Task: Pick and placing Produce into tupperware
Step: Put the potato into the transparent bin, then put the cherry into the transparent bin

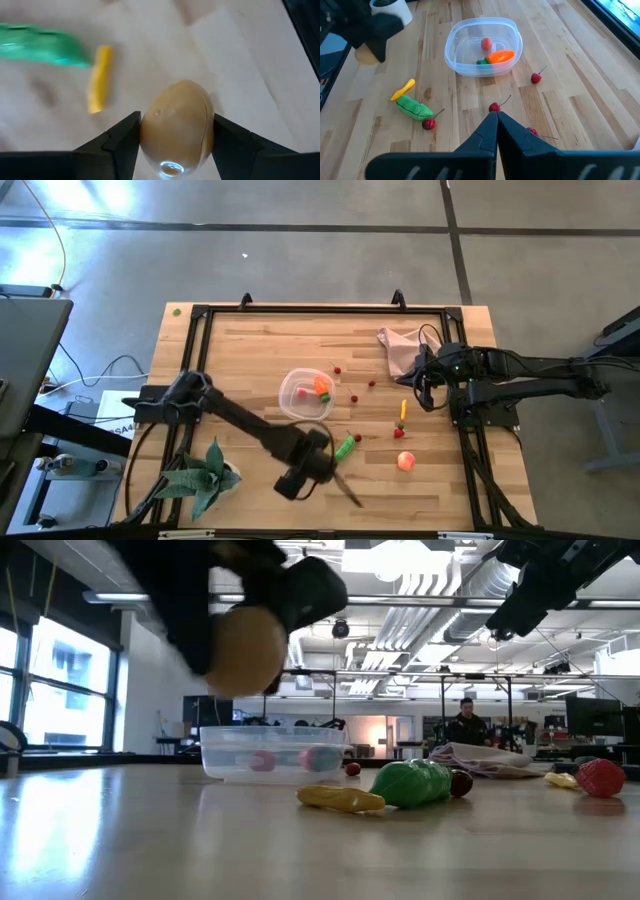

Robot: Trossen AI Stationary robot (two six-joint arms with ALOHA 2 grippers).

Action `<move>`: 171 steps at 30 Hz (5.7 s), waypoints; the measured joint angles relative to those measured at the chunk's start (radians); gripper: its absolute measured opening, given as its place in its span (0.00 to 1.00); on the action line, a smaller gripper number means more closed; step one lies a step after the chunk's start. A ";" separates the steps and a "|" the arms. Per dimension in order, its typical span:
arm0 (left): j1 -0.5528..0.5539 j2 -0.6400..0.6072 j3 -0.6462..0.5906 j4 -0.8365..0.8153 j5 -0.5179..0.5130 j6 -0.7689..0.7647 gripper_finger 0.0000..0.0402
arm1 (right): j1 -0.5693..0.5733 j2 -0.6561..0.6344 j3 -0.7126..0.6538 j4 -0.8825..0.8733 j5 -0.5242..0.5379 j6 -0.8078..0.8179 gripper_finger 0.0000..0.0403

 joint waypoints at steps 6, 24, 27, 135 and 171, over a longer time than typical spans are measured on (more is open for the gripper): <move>0.125 0.000 0.145 -0.178 -0.008 0.056 0.51 | 0.000 0.000 0.000 0.000 0.000 -0.001 0.00; 0.506 -0.036 0.150 -0.255 0.116 0.187 0.51 | 0.000 0.000 0.000 0.000 0.000 0.000 0.00; 0.522 -0.030 0.092 -0.219 0.118 0.193 0.51 | 0.000 0.000 0.000 0.000 0.000 -0.001 0.00; 0.613 -1.285 -0.964 0.446 0.163 -0.115 0.75 | 0.000 0.000 0.000 0.000 0.000 -0.001 0.00; 0.455 -1.526 -1.106 0.426 0.135 -0.079 0.31 | 0.000 0.000 0.000 0.000 0.000 -0.001 0.00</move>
